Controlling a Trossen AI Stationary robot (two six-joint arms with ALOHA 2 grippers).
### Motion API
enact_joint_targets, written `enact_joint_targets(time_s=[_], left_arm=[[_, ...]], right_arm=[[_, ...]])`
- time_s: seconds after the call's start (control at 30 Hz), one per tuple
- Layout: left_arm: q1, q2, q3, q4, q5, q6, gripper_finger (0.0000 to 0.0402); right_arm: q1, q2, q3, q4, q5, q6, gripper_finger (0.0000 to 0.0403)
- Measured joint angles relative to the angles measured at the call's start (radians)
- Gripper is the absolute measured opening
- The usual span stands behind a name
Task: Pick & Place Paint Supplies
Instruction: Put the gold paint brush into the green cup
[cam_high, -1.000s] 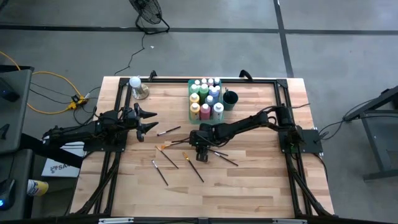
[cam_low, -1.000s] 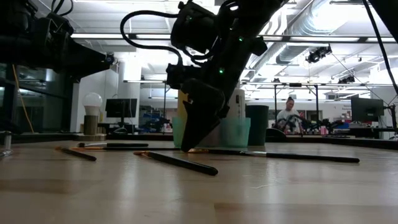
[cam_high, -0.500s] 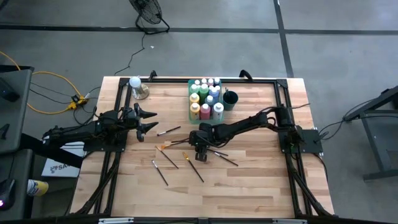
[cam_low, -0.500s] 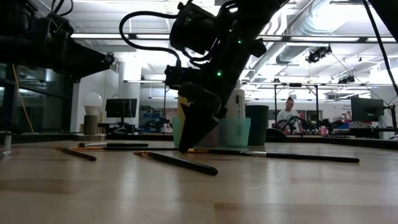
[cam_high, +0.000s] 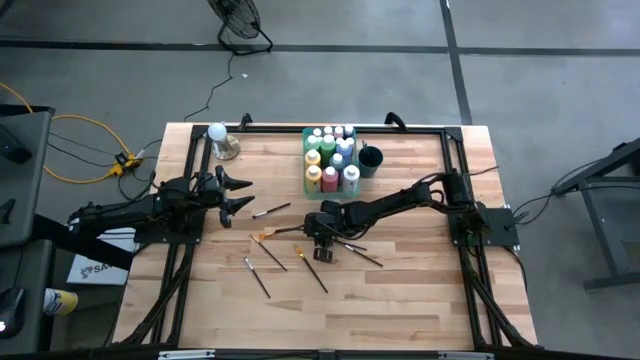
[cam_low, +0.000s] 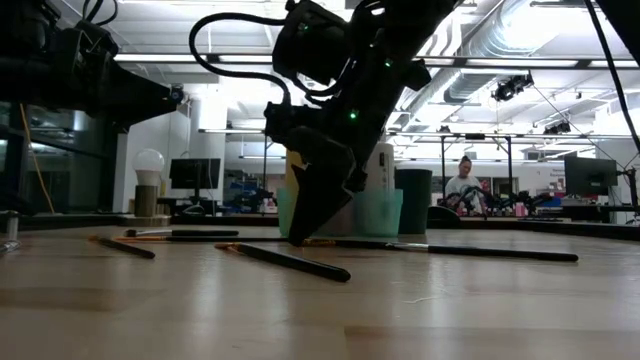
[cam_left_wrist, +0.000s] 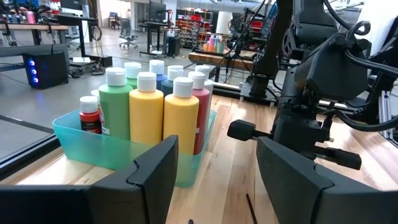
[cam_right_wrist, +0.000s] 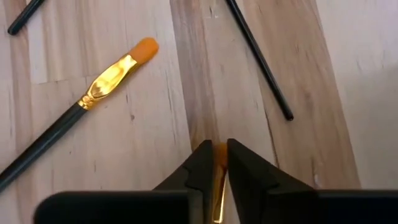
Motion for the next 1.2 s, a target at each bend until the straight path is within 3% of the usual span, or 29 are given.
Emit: enact_joint_targets(time_s=[0.1, 0.27, 0.47, 0.7, 0.97, 1.2], left_arm=[[0.000, 0.000, 0.000, 0.000, 0.000, 0.000, 0.0211], [0.000, 0.000, 0.000, 0.000, 0.000, 0.000, 0.0211], [0.000, 0.000, 0.000, 0.000, 0.000, 0.000, 0.0211], [0.000, 0.000, 0.000, 0.000, 0.000, 0.000, 0.0211], [0.000, 0.000, 0.000, 0.000, 0.000, 0.000, 0.0211], [0.000, 0.000, 0.000, 0.000, 0.004, 0.000, 0.0211]], right_arm=[[0.001, 0.000, 0.000, -0.003, -0.008, 0.028, 0.0012], [0.001, -0.018, -0.004, 0.004, -0.003, 0.098, 0.0004], [0.006, -0.094, -0.008, 0.018, 0.093, 0.180, 0.0004], [0.003, -0.206, -0.012, 0.000, 0.367, 0.287, 0.0003], [0.043, -0.410, -0.188, 0.004, 0.668, 0.537, 0.0003], [0.085, -0.582, -0.346, 0.006, 1.055, 0.683, 0.0003]])
